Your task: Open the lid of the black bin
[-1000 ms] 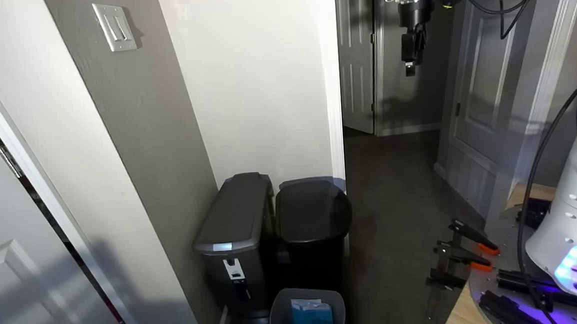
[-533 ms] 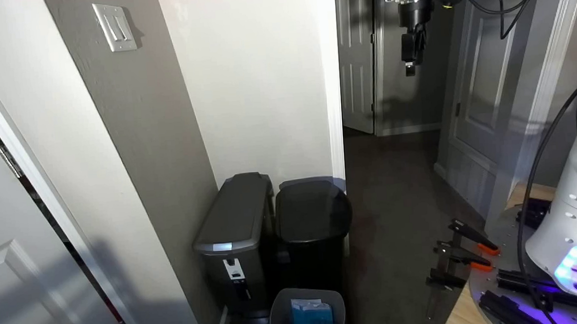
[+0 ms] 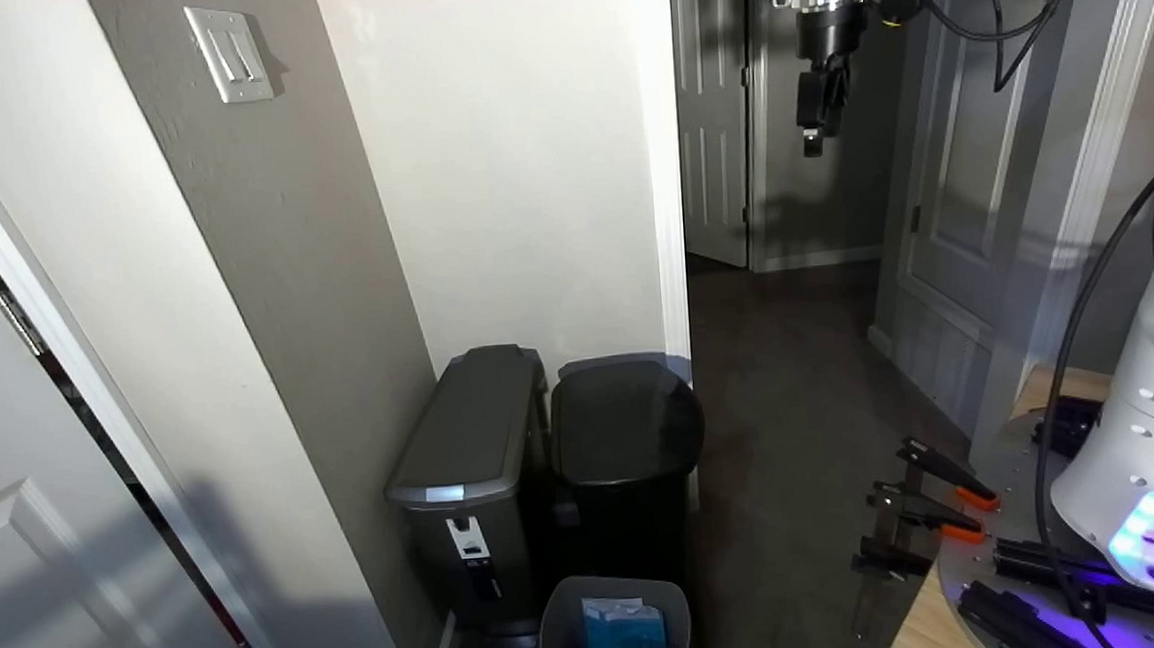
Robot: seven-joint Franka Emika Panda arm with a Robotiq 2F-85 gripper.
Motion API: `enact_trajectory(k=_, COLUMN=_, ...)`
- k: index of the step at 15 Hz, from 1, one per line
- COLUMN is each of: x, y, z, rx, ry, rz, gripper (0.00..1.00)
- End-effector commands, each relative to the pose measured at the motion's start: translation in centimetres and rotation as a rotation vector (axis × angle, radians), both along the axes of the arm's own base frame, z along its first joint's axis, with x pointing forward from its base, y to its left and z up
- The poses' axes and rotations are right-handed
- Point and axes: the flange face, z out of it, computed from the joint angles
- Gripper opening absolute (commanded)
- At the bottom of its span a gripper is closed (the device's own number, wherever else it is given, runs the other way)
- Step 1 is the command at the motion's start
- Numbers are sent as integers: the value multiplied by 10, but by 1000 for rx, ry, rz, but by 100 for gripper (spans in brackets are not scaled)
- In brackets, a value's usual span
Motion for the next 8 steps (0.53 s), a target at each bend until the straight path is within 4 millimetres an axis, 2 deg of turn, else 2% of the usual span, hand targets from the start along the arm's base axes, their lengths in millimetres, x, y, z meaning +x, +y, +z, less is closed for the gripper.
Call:
enact_trajectory(k=1, x=6, y=-16, z=-40, rx=114, ry=-88, rz=-2, gripper=100)
enact_trajectory(k=5, x=12, y=-29, z=-94, rx=256, ry=-187, rz=-23, gripper=100)
enact_trajectory(k=8, x=18, y=-27, z=-126, rx=370, ry=-262, rz=-40, gripper=100)
